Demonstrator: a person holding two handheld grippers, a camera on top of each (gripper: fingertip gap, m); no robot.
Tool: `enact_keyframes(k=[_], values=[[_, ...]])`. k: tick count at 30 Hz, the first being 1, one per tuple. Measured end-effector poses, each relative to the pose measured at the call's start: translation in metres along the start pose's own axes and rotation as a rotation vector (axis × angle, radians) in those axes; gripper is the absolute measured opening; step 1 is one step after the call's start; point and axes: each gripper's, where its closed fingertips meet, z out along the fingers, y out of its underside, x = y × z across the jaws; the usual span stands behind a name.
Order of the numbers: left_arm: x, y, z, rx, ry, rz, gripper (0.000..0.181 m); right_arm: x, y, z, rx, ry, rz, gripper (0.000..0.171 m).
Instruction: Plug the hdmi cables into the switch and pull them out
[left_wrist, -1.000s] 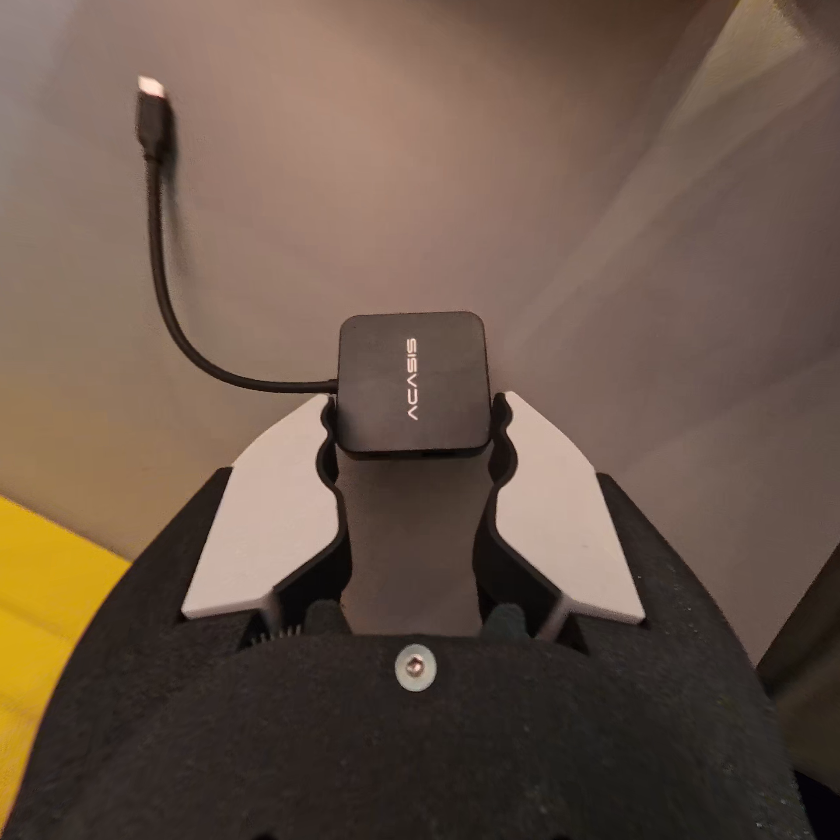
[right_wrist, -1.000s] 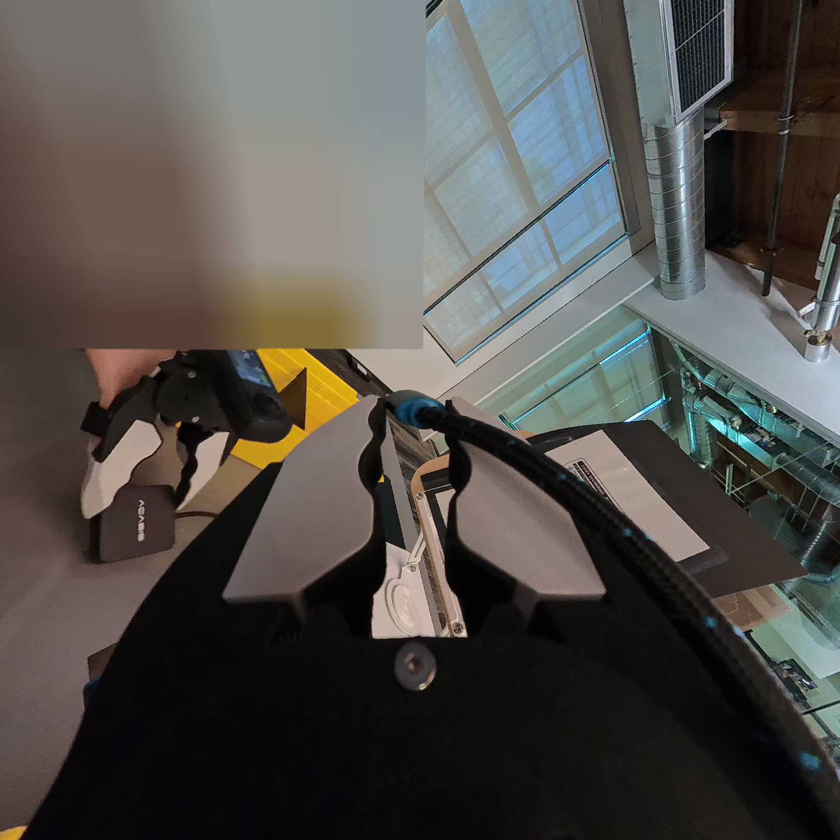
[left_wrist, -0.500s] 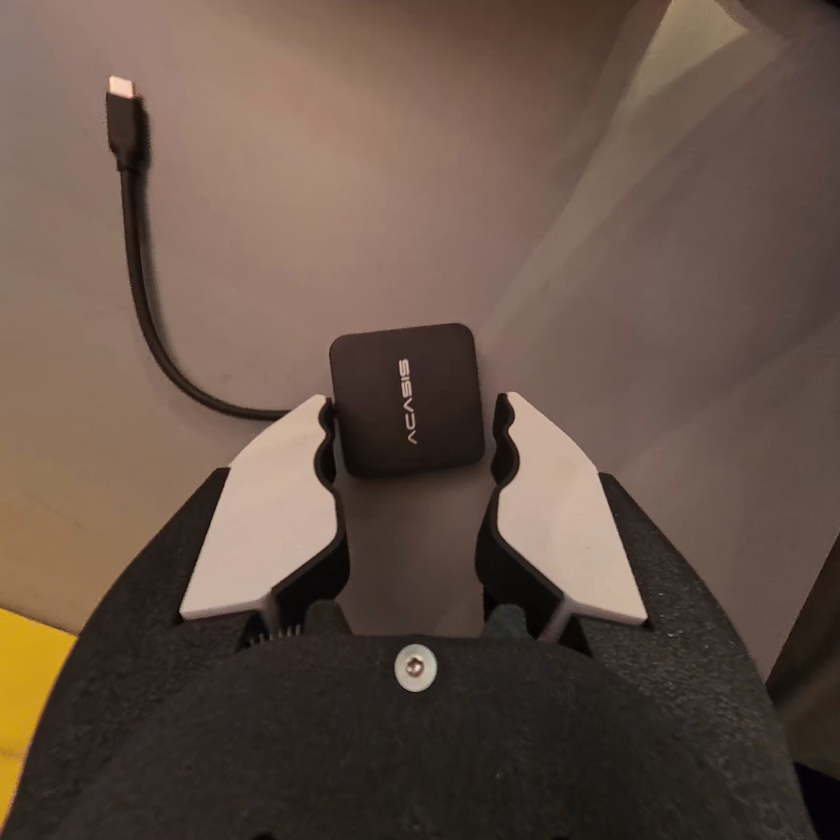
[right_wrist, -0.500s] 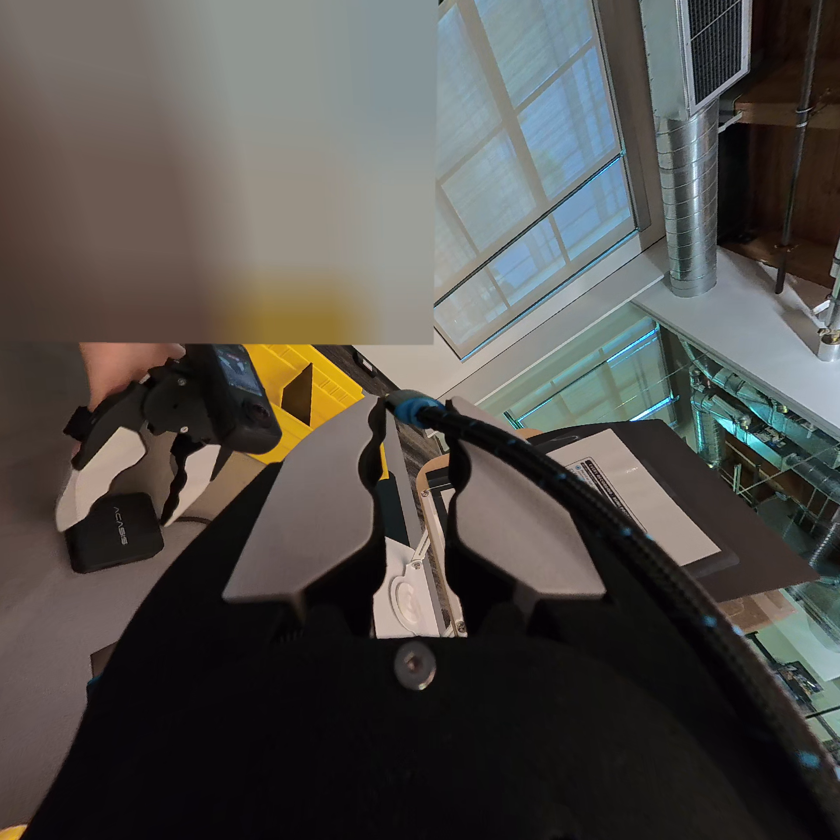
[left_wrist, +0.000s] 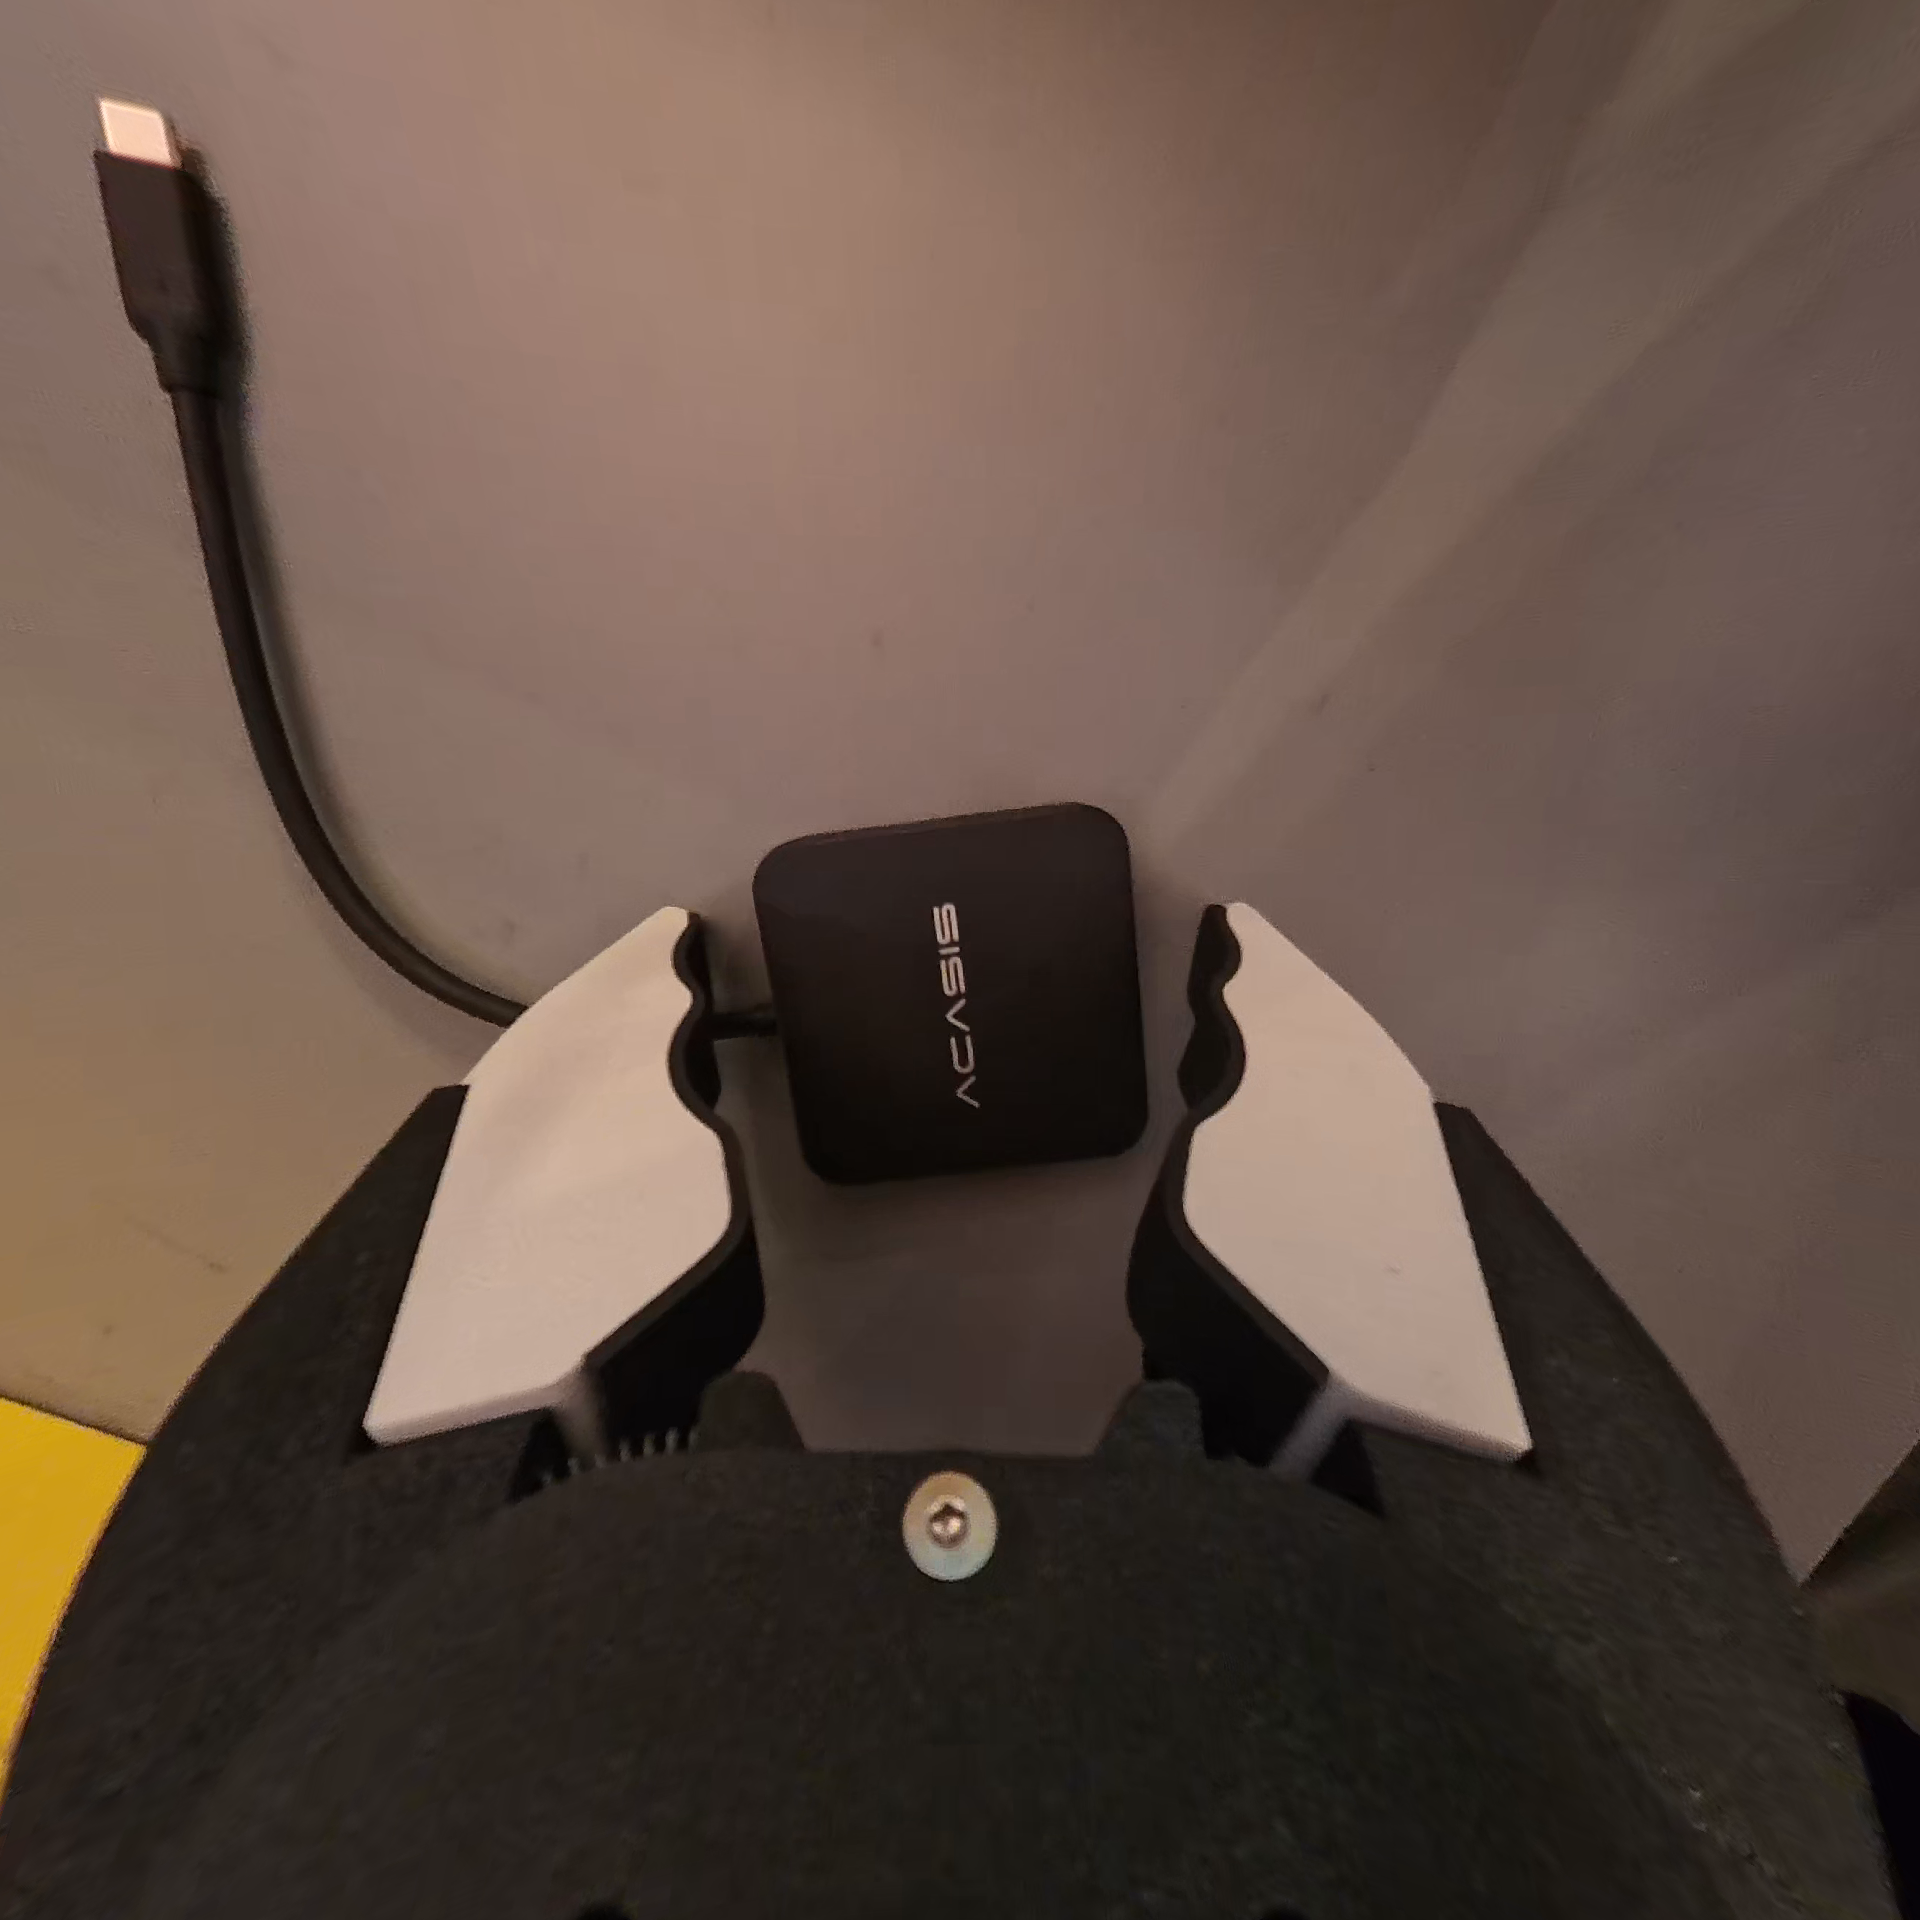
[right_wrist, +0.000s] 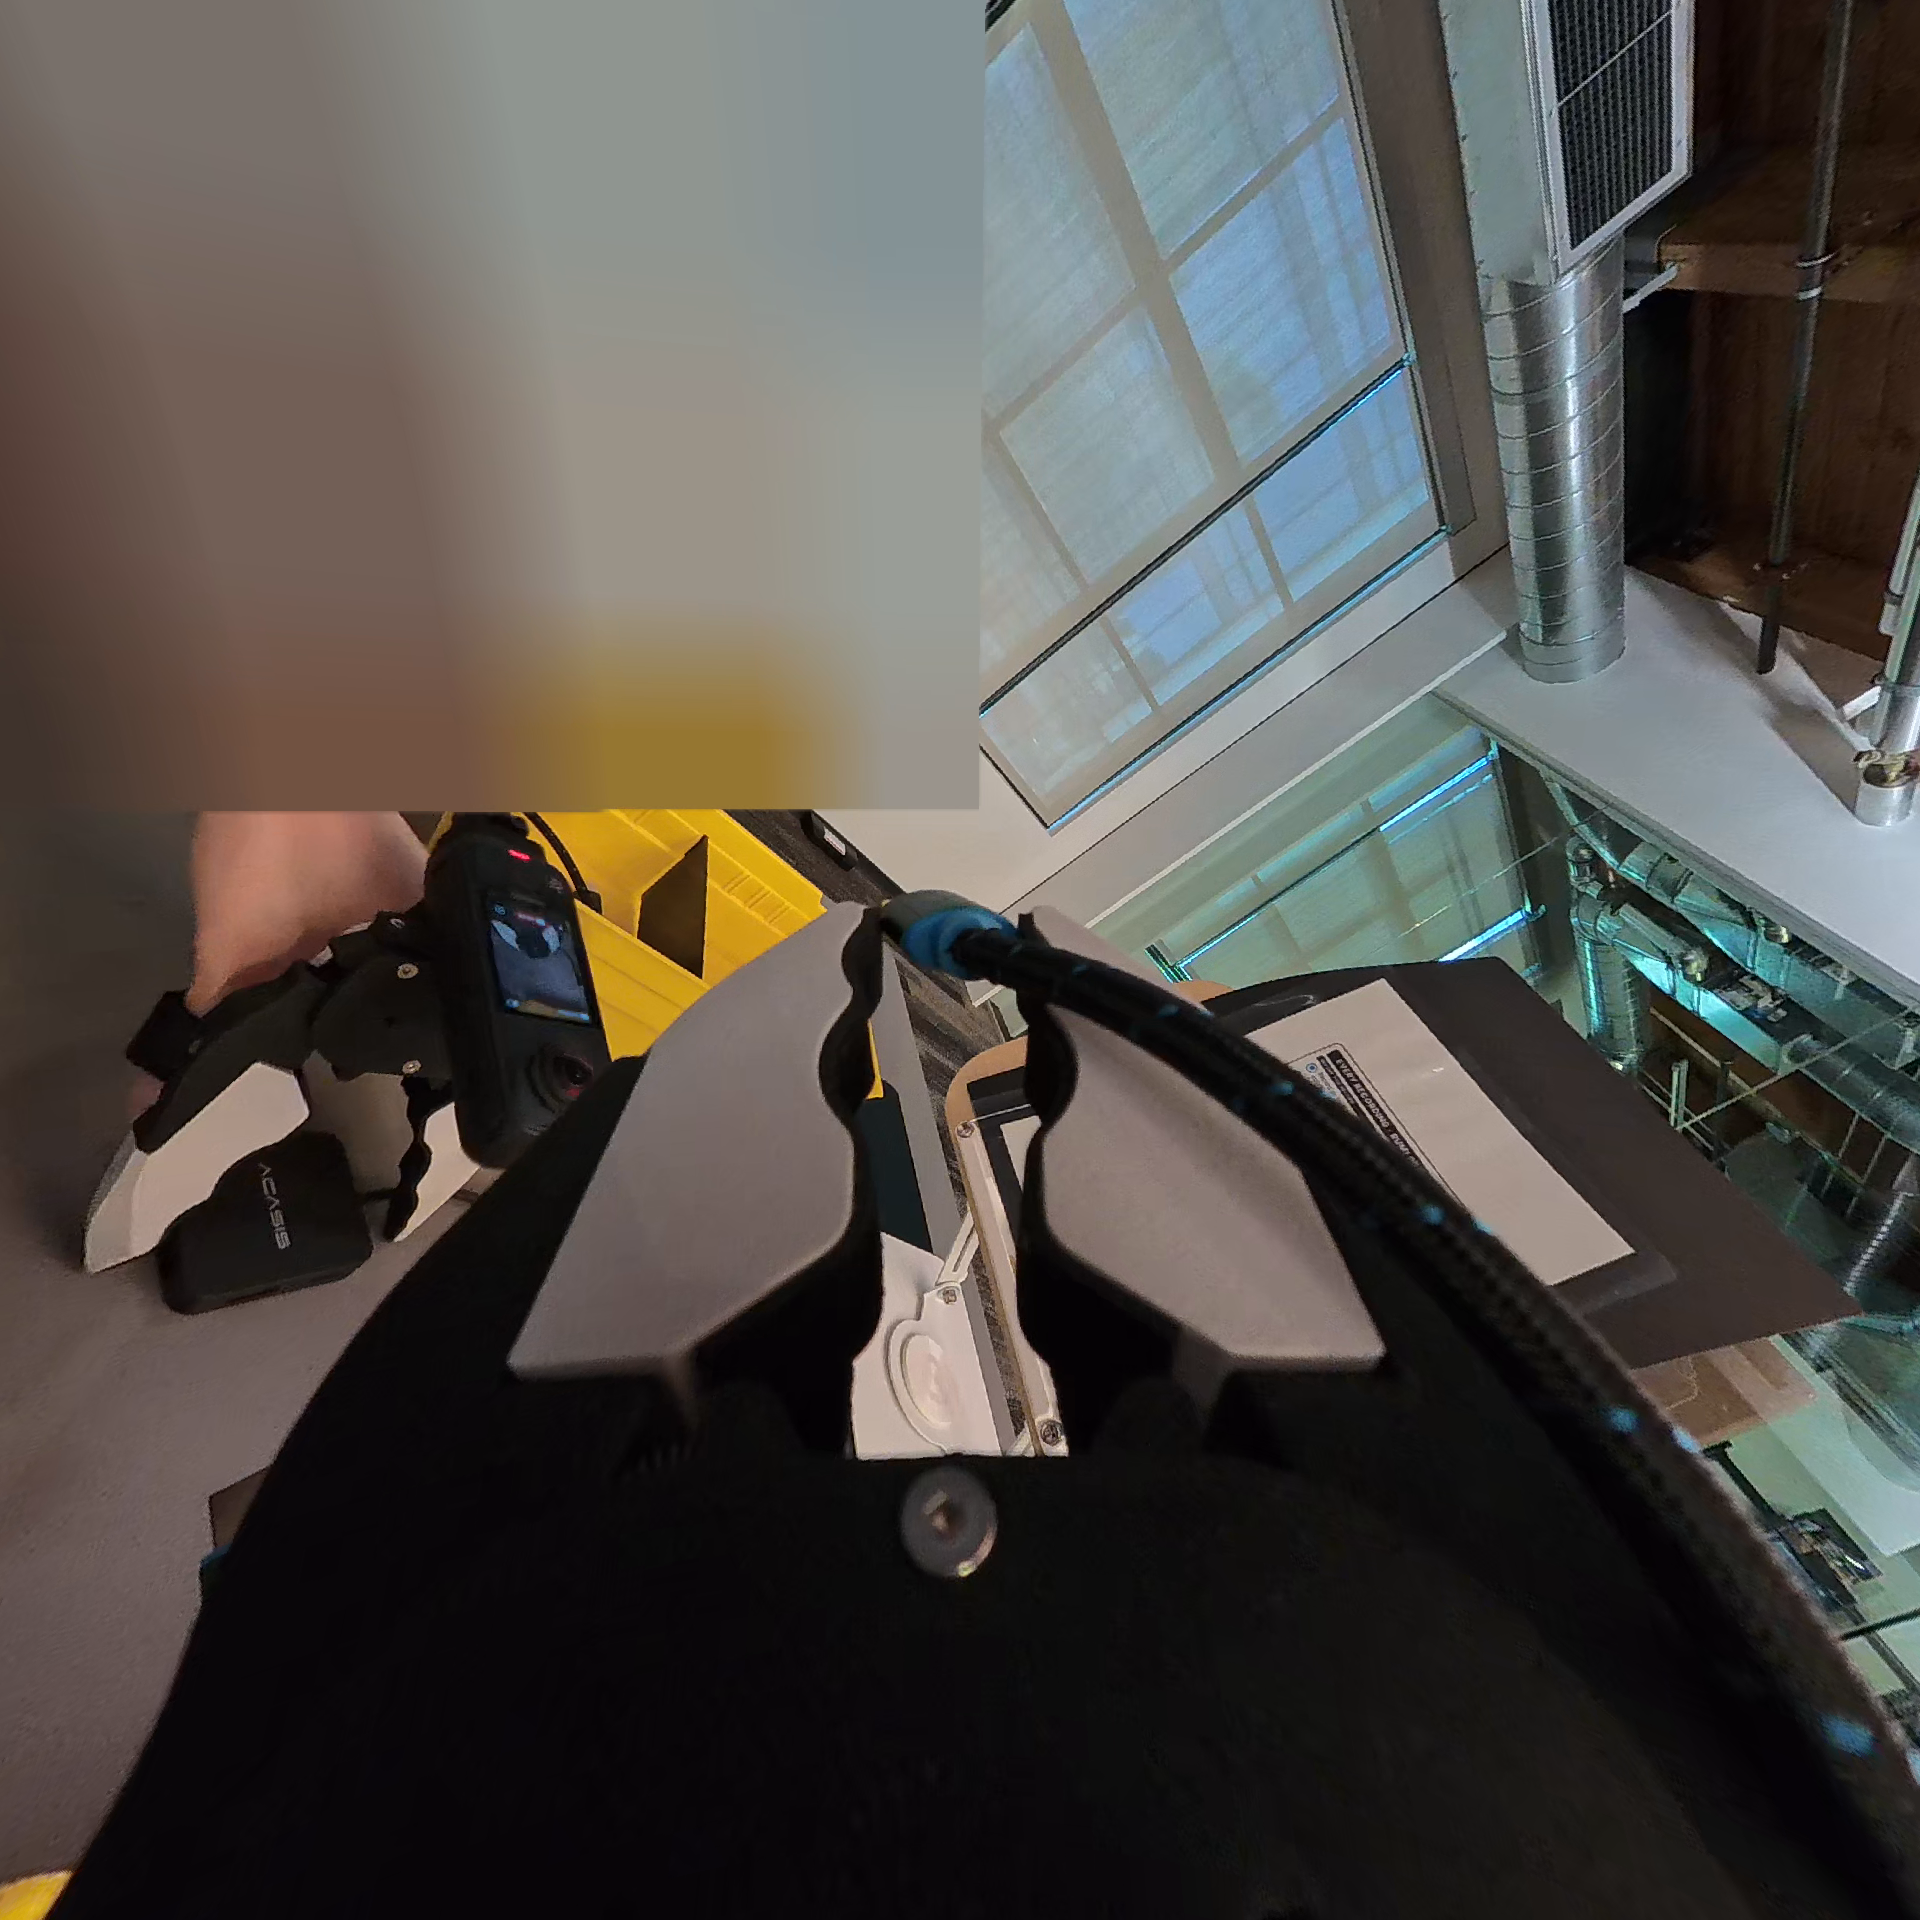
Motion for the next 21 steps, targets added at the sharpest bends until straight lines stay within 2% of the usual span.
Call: enact_keyframes(k=[2,3,10,16,21], values=[[-0.001,0.000,-0.001,-0.023,0.002,0.001,0.084,-0.001,0.000,0.001,-0.002,-0.003,-0.002,0.026],[-0.002,-0.001,-0.002,-0.029,0.000,0.001,0.067,-0.001,0.000,0.001,-0.003,-0.004,-0.004,0.026],[-0.005,-0.003,-0.001,-0.014,0.005,0.006,0.067,0.001,0.002,-0.001,-0.002,0.003,0.003,0.026],[-0.011,-0.018,-0.020,0.158,0.008,-0.004,0.067,0.004,0.005,-0.002,-0.008,0.010,0.008,0.025],[-0.010,-0.037,-0.058,0.360,0.008,0.043,0.067,-0.001,0.009,0.004,-0.008,-0.011,0.024,0.025]])
